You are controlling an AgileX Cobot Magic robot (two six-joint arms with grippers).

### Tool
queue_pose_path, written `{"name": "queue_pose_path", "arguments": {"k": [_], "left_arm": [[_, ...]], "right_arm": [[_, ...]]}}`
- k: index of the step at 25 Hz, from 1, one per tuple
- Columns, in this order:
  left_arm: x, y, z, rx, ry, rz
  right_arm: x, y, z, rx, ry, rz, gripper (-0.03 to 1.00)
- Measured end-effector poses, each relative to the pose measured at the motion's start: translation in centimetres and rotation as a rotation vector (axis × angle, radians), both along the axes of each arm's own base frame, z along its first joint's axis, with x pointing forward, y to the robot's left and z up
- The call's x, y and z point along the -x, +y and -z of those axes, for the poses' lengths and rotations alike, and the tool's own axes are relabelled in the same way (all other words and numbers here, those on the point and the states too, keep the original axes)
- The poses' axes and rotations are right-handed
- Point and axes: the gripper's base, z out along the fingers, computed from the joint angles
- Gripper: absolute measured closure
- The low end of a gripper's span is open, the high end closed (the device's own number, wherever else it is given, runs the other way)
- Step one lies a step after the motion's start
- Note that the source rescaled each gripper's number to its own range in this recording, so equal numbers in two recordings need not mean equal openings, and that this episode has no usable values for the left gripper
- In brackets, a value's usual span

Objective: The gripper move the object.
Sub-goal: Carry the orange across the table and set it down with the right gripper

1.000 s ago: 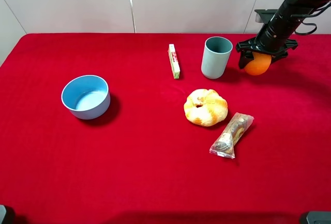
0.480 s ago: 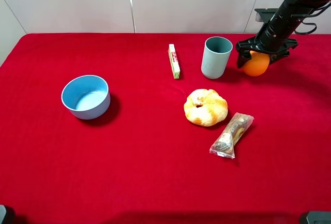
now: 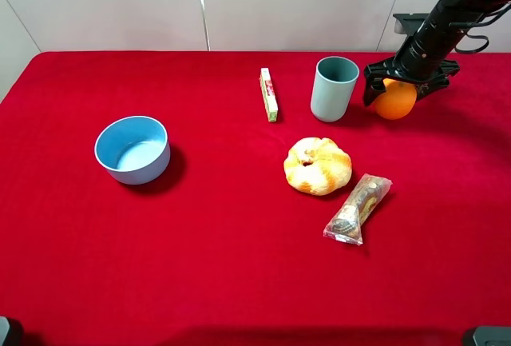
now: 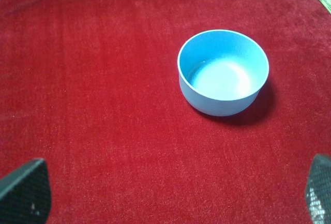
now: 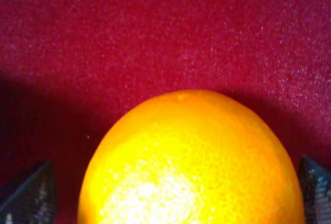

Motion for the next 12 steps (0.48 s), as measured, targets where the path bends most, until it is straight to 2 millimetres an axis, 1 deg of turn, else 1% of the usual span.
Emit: {"name": "queue_pose_path", "arguments": {"k": [6, 12], "left_arm": [[0.0, 0.0, 0.0, 0.0, 0.0, 0.0], [0.0, 0.0, 0.0, 0.0, 0.0, 0.0]], "right_arm": [[0.3, 0.0, -0.1, -0.001, 0.048, -0.005, -0.02], [-0.2, 0.1, -1.4, -0.004, 0.071, -0.013, -0.02]]}}
